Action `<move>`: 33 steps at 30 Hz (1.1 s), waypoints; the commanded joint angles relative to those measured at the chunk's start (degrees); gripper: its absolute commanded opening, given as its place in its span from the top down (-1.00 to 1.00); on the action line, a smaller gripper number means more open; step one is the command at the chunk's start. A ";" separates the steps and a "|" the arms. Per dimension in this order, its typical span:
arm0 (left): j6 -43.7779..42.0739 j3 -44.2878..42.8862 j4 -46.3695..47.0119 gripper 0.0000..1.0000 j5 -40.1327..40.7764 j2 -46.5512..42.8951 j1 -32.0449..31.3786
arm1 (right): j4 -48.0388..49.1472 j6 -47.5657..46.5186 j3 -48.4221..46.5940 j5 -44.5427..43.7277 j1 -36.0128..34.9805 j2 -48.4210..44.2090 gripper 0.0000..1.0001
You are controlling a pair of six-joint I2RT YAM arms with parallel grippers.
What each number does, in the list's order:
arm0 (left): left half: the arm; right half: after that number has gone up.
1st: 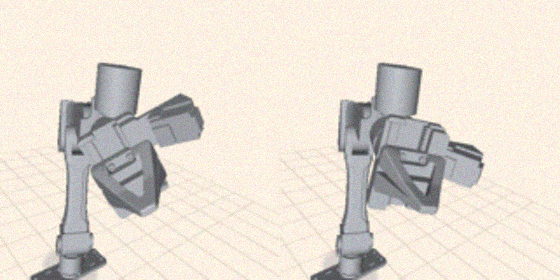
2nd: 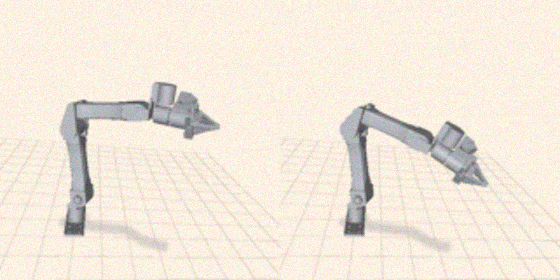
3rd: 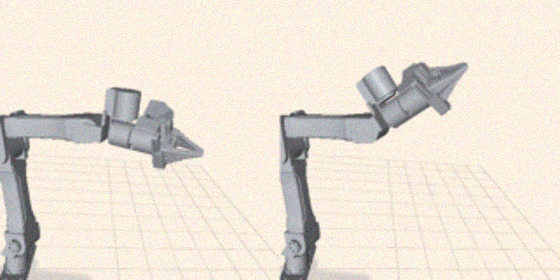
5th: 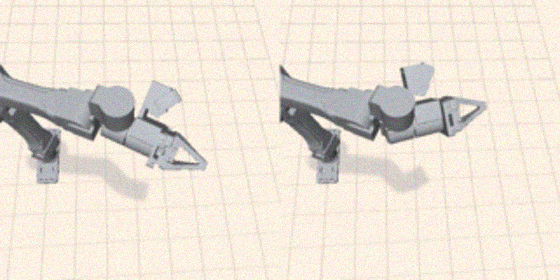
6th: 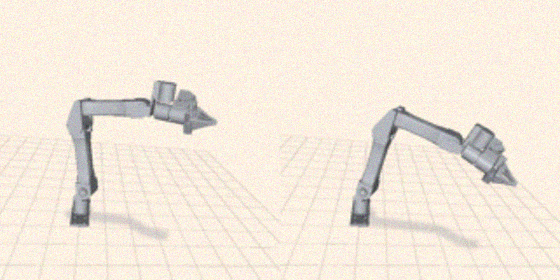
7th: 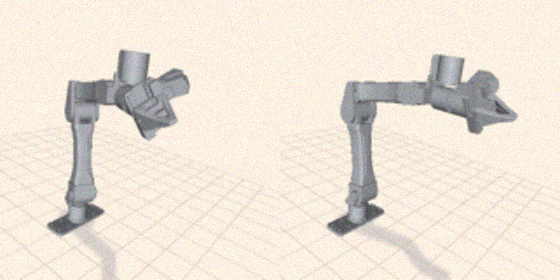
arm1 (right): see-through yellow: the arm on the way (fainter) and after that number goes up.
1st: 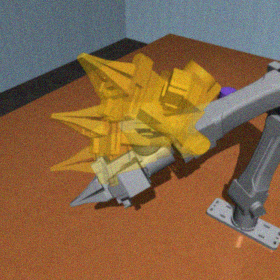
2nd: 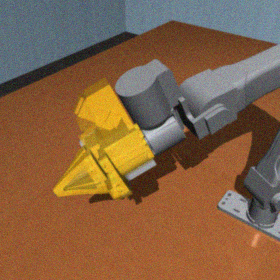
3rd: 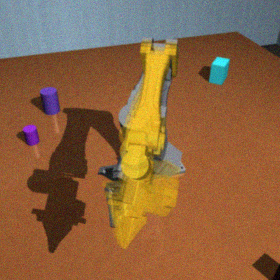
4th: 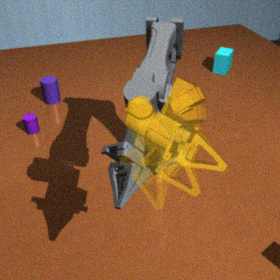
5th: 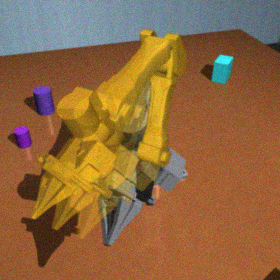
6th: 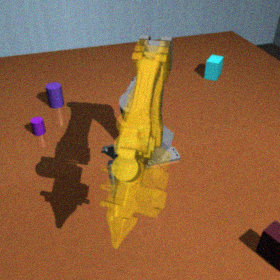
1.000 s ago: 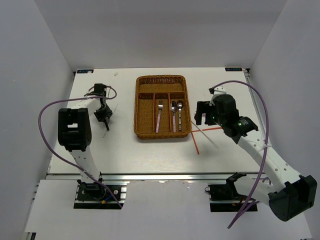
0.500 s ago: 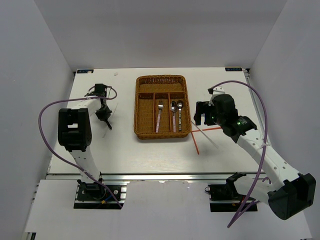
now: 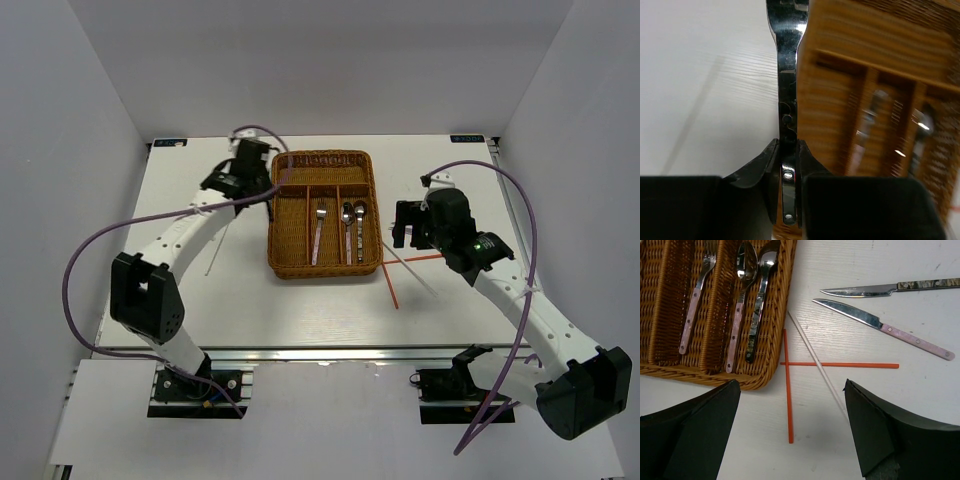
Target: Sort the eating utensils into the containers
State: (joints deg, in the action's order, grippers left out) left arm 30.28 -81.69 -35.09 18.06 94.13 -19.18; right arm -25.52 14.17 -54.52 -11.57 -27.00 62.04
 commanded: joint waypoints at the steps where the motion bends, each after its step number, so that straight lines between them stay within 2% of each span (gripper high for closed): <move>1: 3.20 -1.98 1.69 1.00 -2.25 -0.09 -7.78 | 1.00 1.21 -1.73 -3.19 0.20 -0.78 -0.79; 2: 4.25 -2.68 1.95 1.00 -0.50 1.40 -11.37 | 0.82 1.12 -1.90 -3.54 0.20 -1.04 -0.79; 5: 6.01 -5.40 2.83 1.00 1.35 5.52 -16.92 | 0.38 1.29 -2.34 -3.81 0.28 -1.40 -0.79; 8: 7.07 -8.13 2.13 1.00 2.85 10.26 -20.27 | -0.41 1.38 -2.43 -3.98 0.29 -1.57 -0.79; 16: 8.91 -8.05 3.45 0.95 2.94 15.12 -21.86 | -1.29 0.68 -1.73 -5.21 0.28 -2.01 -0.79; 19: 8.92 -7.43 3.54 0.46 2.59 14.86 -21.95 | -1.29 0.59 -1.82 -5.04 0.29 -1.75 -0.79; 20: 8.66 -6.65 3.89 0.18 2.33 14.42 -22.04 | -1.29 0.59 -1.73 -4.95 0.29 -1.75 -0.79; 22: 8.22 -6.20 4.33 -0.09 2.24 13.28 -22.13 | -1.03 0.68 -1.73 -4.60 0.20 -1.57 -0.79; 23: 7.78 -6.03 4.24 -0.29 2.76 12.84 -22.13 | -0.94 0.77 -1.73 -4.34 0.20 -1.31 -0.79; 27: 5.67 -7.34 0.48 -0.60 6.10 10.56 -22.04 | -0.85 0.86 -1.64 -3.90 0.20 -1.31 -0.79; 30: 3.74 -6.74 -2.51 -0.65 10.22 7.05 -19.85 | -0.85 0.68 -1.64 -3.90 0.28 -1.66 -0.79; 31: 3.12 -5.77 -2.70 -0.66 10.15 5.73 -18.36 | -0.94 0.42 -1.64 -3.63 0.20 -1.83 -0.79; 32: 1.98 -4.37 -2.44 -0.67 9.19 2.76 -14.09 | -1.02 0.42 -1.55 -3.46 0.20 -2.01 -0.79; 33: 1.45 -1.14 -1.39 -0.68 5.79 1.16 -11.35 | -0.94 0.24 -1.47 -3.11 0.20 -2.19 -0.79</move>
State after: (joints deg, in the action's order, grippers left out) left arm 34.57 -86.24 -35.42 23.29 104.25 -38.30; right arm -27.05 14.83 -54.61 -15.16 -27.00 61.12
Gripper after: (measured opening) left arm 0.835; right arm 0.894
